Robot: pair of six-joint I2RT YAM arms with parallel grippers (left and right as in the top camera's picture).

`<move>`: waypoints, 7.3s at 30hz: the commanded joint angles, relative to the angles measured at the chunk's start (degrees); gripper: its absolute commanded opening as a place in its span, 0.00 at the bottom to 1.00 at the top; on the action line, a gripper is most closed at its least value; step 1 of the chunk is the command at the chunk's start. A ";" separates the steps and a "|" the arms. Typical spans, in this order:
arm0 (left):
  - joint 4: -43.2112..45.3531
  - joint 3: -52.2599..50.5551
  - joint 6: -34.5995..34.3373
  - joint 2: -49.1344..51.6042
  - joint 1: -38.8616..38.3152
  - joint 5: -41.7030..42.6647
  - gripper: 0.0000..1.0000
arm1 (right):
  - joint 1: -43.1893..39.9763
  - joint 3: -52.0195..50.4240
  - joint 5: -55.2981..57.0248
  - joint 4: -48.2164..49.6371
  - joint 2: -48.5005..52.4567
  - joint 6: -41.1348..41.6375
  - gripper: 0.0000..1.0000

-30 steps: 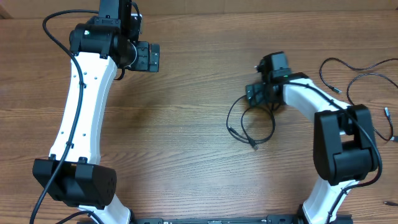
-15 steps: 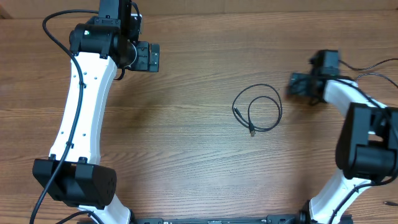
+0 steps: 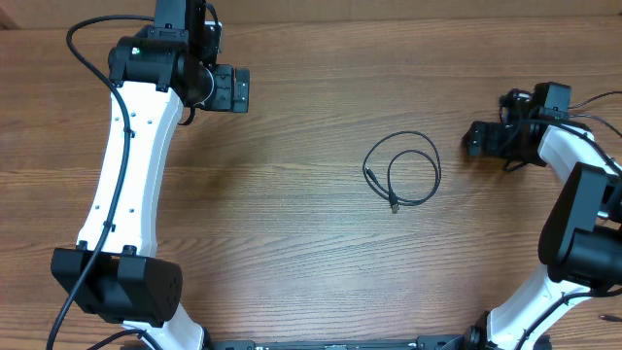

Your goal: Untangle cables

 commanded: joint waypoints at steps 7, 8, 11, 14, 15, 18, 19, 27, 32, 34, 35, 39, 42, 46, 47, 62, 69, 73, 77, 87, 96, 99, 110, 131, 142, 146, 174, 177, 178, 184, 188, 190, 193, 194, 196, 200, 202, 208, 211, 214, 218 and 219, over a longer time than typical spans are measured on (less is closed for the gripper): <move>0.07 0.74 0.87 0.46 0.24 0.66 1.00 | 5.62 -0.81 -2.89 -7.54 -4.85 -2.25 0.96; 0.07 0.74 0.87 0.46 0.24 0.63 1.00 | 6.56 -0.83 -1.09 -8.04 -4.85 -2.25 0.96; 0.07 0.74 0.87 0.46 0.24 0.66 1.00 | 9.73 -2.01 1.44 -8.68 -4.85 -2.19 0.96; 0.07 0.74 0.87 0.46 0.24 0.63 1.00 | 11.56 -3.98 1.53 -8.11 -4.85 -0.85 0.96; 0.07 0.74 0.87 0.46 0.24 0.66 1.00 | 11.80 -4.63 1.88 -8.04 -4.85 -0.46 0.96; 0.07 0.74 0.87 0.46 0.24 0.66 1.00 | 11.89 -7.30 3.56 -7.72 -4.85 -0.33 0.95; 0.07 0.74 0.87 0.46 0.24 0.66 1.00 | 11.89 -7.98 4.72 -7.69 -4.83 -0.33 0.94; 0.07 0.74 0.87 0.46 0.26 0.63 1.00 | 12.02 -9.51 11.56 -8.81 -4.83 -0.33 0.80; 0.07 0.74 0.87 0.46 0.24 0.66 1.00 | 14.58 -9.77 14.08 -8.92 -4.83 -0.35 0.77; 0.07 0.74 0.87 0.46 0.26 0.66 1.00 | 16.24 -9.81 15.72 -8.76 -4.83 -0.33 0.77; 0.07 0.74 0.87 0.46 0.24 0.63 1.00 | 17.29 -9.81 16.57 -8.57 -4.83 -0.33 0.77; 0.07 0.74 0.87 0.46 0.24 0.66 1.00 | 20.85 -9.81 17.94 -7.76 -4.81 -0.31 0.75; 0.07 0.74 0.87 0.46 0.24 0.66 1.00 | 22.67 -9.81 17.92 -7.23 -4.81 -0.17 0.71; 0.07 0.74 0.87 0.46 0.24 0.66 1.00 | 23.52 -9.81 17.88 -7.04 -4.81 -0.09 0.63; 0.07 0.74 0.87 0.46 0.26 0.63 0.99 | 23.52 -9.81 17.86 -7.04 -4.81 -0.07 0.60; 0.07 0.74 0.87 0.46 0.24 0.66 1.00 | 23.26 -9.81 17.05 -4.57 -2.64 -0.02 0.04; 0.07 0.74 0.87 0.46 0.24 0.66 1.00 | 20.17 -9.79 17.53 -0.72 -2.64 1.25 0.04; 0.07 0.74 0.87 0.46 0.24 0.66 1.00 | 16.13 -9.79 17.55 0.13 -2.64 1.25 0.04; 0.07 0.74 0.87 0.46 0.26 0.66 1.00 | 10.40 -9.79 17.55 0.85 -2.64 2.19 0.04; 0.07 0.74 0.87 0.46 0.24 0.66 1.00 | -6.54 -8.35 17.51 1.68 -2.67 5.73 0.04; 0.07 0.74 0.87 0.46 0.26 0.66 1.00 | -17.44 -4.70 17.51 -0.48 -2.67 11.91 0.04; 0.07 0.74 0.87 0.46 0.24 0.66 1.00 | -19.63 -2.29 17.49 -2.58 -3.02 14.62 0.04; 0.07 0.74 0.87 0.46 0.24 0.63 1.00 | -20.83 14.40 10.19 -20.52 -11.54 16.20 0.15; 0.07 0.74 0.87 0.46 0.24 0.66 1.00 | -11.19 17.84 2.43 -34.88 -28.28 16.20 1.00; 0.07 0.74 0.87 0.46 0.26 0.63 1.00 | 12.00 17.84 2.43 -35.41 -36.87 16.28 1.00; 0.07 0.74 0.87 0.46 0.26 0.66 1.00 | 15.82 17.75 2.45 -35.80 -36.68 16.26 1.00; 0.07 0.74 0.87 0.46 0.24 0.63 1.00 | 16.39 17.75 2.45 -35.78 -36.65 16.26 1.00; 0.07 0.74 0.87 0.46 0.26 0.66 1.00 | 16.39 17.75 2.45 -35.78 -36.65 16.26 1.00; 0.07 0.74 0.87 0.46 0.26 0.66 1.00 | 16.39 17.75 2.45 -35.78 -36.65 16.26 1.00; 0.46 0.74 0.90 0.44 0.26 0.57 1.00 | 16.39 17.75 2.45 -35.78 -36.65 16.26 1.00; 0.63 0.74 0.87 0.44 0.24 0.70 1.00 | 16.39 17.75 2.45 -35.78 -36.65 16.26 1.00; 1.20 0.74 0.92 0.31 0.13 1.44 1.00 | 16.39 17.75 2.45 -35.78 -36.65 16.26 1.00; 3.91 0.74 3.39 -0.42 0.07 5.57 1.00 | 16.39 17.75 2.45 -35.78 -36.65 16.26 1.00; 4.94 0.74 4.76 -0.81 0.04 7.21 0.99 | 16.39 17.75 2.45 -35.78 -36.65 16.26 1.00; 7.23 0.74 7.48 -1.68 -0.17 9.92 1.00 | 16.39 17.75 2.45 -35.78 -36.65 16.26 1.00; 11.21 0.74 9.11 -4.44 -0.98 10.97 1.00 | 16.39 17.75 2.45 -35.78 -36.65 16.26 1.00; 12.74 0.68 9.97 -6.10 -1.16 10.99 1.00 | 16.39 17.75 2.45 -35.78 -36.65 16.26 1.00; 21.20 -5.16 11.85 -14.27 -1.25 10.97 1.00 | 16.39 17.75 2.45 -35.78 -36.65 16.26 1.00; 29.20 -12.61 11.85 -20.39 -1.25 10.97 1.00 | 16.39 17.75 2.45 -35.78 -36.65 16.26 1.00; 38.23 -21.55 11.82 -26.82 -1.25 10.99 1.00 | 16.39 17.75 2.45 -35.78 -36.65 16.26 1.00; 51.63 -35.52 11.82 -36.02 -1.25 10.97 1.00 | 16.39 17.75 2.45 -35.78 -36.65 16.26 1.00; 54.64 -38.80 11.80 -38.07 -1.25 10.97 0.99 | 16.39 17.75 2.45 -35.78 -36.65 16.26 1.00</move>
